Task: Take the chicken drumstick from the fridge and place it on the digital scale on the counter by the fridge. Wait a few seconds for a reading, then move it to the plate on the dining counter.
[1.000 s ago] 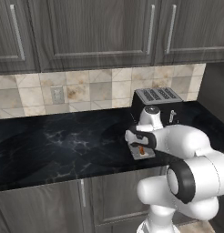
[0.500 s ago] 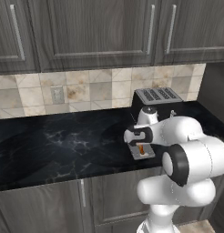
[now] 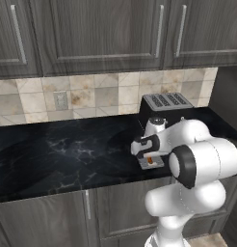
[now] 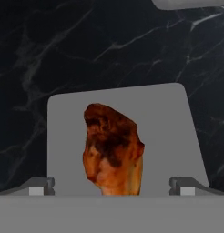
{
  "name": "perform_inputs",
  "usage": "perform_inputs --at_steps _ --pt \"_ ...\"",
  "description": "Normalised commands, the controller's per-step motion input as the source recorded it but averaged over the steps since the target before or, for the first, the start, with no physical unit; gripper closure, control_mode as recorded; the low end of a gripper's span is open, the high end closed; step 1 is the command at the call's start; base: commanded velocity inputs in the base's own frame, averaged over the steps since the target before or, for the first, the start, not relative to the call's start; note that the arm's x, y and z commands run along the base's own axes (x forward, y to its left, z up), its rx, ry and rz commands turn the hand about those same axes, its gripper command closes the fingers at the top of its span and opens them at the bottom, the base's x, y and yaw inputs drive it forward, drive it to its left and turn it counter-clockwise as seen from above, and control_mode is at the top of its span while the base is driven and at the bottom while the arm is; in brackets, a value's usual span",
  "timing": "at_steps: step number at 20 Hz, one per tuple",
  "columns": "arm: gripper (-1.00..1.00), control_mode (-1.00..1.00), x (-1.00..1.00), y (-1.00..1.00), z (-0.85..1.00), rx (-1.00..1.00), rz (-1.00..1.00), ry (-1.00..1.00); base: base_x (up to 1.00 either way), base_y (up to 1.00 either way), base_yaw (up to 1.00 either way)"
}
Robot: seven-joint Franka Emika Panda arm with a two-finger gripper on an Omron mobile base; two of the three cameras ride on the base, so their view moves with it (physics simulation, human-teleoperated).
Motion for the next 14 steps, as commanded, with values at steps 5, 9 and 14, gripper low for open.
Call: perform_inputs --at_steps 5,9,14 --pt "-1.0 -1.0 0.14 0.0 -0.18 0.0 0.0 0.0 0.0 0.0 0.0" --pt "1.0 -1.0 0.16 0.0 -0.11 0.0 0.0 0.01 0.0 0.0 0.0" --pt "1.0 -1.0 0.01 0.0 -0.05 0.0 0.0 0.0 0.0 0.0 0.0"
